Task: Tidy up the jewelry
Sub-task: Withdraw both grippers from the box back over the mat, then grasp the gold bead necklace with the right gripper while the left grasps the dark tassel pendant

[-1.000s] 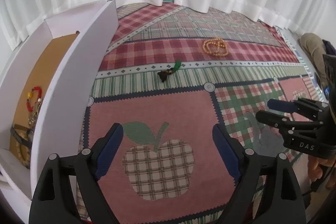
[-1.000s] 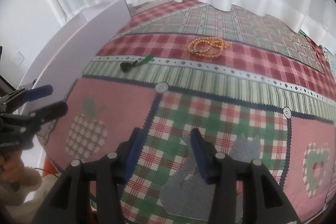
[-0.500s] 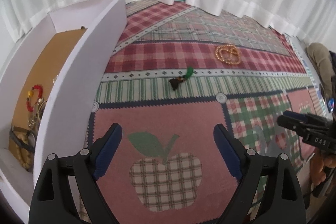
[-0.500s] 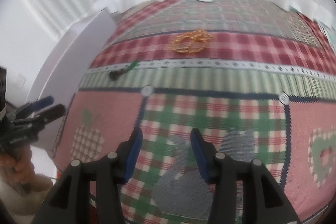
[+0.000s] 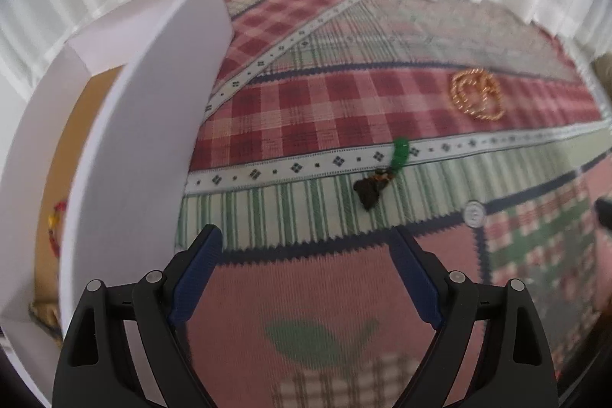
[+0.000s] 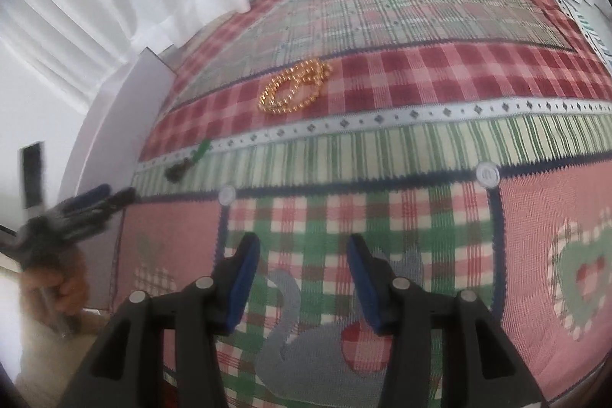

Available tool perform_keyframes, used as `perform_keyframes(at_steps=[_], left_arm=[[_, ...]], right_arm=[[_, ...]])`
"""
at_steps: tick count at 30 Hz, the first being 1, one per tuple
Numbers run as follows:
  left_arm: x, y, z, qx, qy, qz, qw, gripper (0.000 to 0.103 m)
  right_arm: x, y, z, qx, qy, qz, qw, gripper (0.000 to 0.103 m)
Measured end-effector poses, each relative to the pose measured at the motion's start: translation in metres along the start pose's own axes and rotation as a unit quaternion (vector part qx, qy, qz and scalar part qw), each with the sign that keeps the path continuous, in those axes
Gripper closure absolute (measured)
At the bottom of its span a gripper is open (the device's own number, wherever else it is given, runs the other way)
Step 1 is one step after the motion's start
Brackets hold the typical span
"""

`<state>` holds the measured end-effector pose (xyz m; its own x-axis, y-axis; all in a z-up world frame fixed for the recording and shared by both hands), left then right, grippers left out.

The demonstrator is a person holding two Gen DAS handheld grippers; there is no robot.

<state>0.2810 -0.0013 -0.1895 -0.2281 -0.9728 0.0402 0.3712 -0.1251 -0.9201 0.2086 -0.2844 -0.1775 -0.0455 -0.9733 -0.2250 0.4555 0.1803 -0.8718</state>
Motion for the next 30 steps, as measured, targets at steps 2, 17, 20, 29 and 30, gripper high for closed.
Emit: perform_keyframes(at_steps=[2, 17, 20, 29, 30], left_arm=[[0.004, 0.009, 0.005, -0.002, 0.009, -0.002, 1.0, 0.013], [0.011, 0.035, 0.031, 0.002, 0.039, 0.014, 0.9992, 0.013], [0.012, 0.033, 0.034, 0.009, 0.045, 0.014, 0.9988, 0.013], [0.016, 0.032, 0.033, 0.014, 0.059, 0.013, 0.9981, 0.013], [0.016, 0.032, 0.033, 0.014, 0.058, 0.013, 0.9981, 0.013]], right_arm=[[0.0, 0.0, 0.012, 0.005, -0.002, -0.009, 1.0, 0.054], [-0.006, 0.077, 0.114, -0.011, 0.011, -0.051, 0.999, 0.055], [-0.013, 0.081, 0.12, -0.007, 0.01, -0.051, 0.999, 0.055], [-0.01, 0.084, 0.122, -0.014, 0.002, -0.067, 0.998, 0.055], [-0.007, 0.084, 0.124, -0.013, 0.007, -0.067, 0.998, 0.055]])
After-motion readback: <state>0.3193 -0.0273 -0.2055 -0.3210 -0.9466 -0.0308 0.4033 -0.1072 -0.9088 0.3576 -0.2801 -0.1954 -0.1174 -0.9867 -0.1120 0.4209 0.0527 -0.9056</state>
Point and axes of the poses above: each gripper's, at about its wrist camera, not at the fingertips, and y roughly the way its jaws point, x to its right, z to its top, the point moved 7 cm from there along y, roughly the way its jaws point, and after that the axes turned 8 degrees about -z, right-handed, at the moved point
